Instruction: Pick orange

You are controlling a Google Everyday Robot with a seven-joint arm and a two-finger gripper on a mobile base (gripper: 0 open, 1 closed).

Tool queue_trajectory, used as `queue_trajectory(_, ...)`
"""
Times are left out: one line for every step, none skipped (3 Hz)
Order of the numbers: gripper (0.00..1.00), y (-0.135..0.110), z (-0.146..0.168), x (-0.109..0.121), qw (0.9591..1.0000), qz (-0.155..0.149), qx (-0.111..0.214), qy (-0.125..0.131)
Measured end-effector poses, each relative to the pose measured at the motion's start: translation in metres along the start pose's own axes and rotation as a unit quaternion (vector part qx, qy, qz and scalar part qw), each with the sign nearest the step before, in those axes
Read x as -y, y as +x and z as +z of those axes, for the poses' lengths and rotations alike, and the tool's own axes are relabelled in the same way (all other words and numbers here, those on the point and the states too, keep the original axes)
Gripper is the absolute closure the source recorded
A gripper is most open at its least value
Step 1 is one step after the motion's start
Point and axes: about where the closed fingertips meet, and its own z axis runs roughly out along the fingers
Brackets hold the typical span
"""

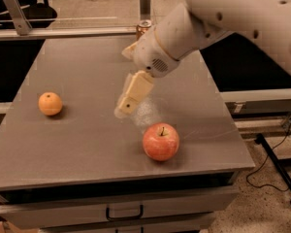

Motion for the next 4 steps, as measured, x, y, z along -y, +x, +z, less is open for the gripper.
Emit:
queue_trajectory(0.0,-0.049,0.064,0.001,0.9973,-0.017,0.062,-0.034)
queue_trajectory(0.0,-0.083,0.11,-0.002,0.992,-0.034,0.108,-0.057)
queue_trajectory(0.0,-0.104,0.147,-0.008,0.9863,-0.039,0.141,-0.075)
queue_trajectory(0.1,-0.114,0.176,-0.012,0.9829,-0.038,0.158,-0.086)
